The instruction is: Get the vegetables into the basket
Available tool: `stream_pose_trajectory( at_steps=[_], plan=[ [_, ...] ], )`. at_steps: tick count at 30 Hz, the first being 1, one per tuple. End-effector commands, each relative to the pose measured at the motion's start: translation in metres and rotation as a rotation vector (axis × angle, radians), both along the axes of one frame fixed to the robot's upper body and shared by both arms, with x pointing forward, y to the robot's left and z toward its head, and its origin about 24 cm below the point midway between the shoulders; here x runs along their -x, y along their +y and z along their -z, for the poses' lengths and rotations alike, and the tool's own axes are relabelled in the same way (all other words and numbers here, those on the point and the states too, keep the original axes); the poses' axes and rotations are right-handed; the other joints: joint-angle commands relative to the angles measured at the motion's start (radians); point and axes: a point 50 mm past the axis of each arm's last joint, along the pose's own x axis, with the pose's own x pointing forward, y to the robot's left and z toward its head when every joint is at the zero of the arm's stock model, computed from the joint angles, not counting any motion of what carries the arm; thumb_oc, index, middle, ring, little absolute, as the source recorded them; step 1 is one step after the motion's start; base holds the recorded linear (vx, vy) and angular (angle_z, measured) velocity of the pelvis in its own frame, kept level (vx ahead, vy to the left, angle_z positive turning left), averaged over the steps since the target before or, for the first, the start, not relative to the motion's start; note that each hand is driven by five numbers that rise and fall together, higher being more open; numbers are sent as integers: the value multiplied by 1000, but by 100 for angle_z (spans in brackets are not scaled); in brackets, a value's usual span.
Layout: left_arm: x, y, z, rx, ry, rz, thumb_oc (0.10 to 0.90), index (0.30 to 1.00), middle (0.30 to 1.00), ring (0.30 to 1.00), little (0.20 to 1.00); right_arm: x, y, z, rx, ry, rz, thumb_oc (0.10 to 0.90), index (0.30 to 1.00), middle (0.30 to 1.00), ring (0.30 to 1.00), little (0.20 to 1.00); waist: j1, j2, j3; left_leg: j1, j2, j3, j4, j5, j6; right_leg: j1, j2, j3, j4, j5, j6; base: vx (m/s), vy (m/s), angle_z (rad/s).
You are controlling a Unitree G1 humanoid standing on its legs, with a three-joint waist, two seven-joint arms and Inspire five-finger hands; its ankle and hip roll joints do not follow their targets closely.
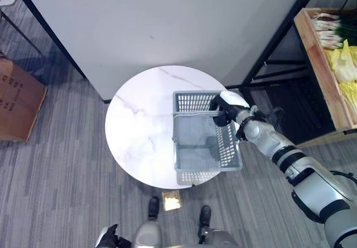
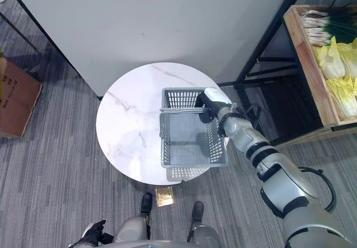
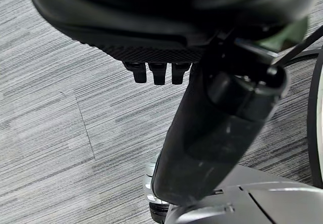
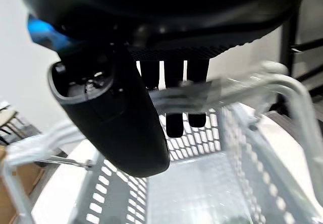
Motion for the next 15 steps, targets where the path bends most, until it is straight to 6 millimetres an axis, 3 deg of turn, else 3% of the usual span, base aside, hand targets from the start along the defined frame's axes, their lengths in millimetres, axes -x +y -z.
stream_pose_trajectory(
  at_steps=[1, 7, 13, 15],
  plan=[
    [2, -7, 3, 10, 28, 43, 900, 1000, 1000, 1000, 1000, -6, 13, -32, -9, -130, -83, 400, 300, 300, 300, 300, 4, -22, -57, 14, 52, -25, 1, -39, -35, -41, -73, 19, -1, 70, 66, 0, 0, 0],
    [11, -4, 4, 6, 56, 33, 900, 1000, 1000, 1000, 1000, 6, 4, -45, -61, -179, -114, 400, 300, 300, 300, 300, -7, -19, -73, 34, 50, -16, 1, -48, -34, -25, -76, 20, -1, 65, 68, 0, 0, 0],
    [26, 4, 4, 4, 102, 4, 900, 1000, 1000, 1000, 1000, 32, -12, -83, -53, -302, -222, 400, 300, 300, 300, 300, -32, -16, -96, 62, 48, 0, 1, -62, -33, -10, -78, 28, -1, 58, 72, 9, 7, -1],
    [29, 5, 4, 2, 108, 4, 900, 1000, 1000, 1000, 1000, 36, -13, -88, -58, -312, -238, 400, 300, 300, 300, 300, -33, -15, -99, 66, 48, 4, 1, -63, -33, -7, -79, 28, -1, 56, 73, 9, 7, -3]
  ],
)
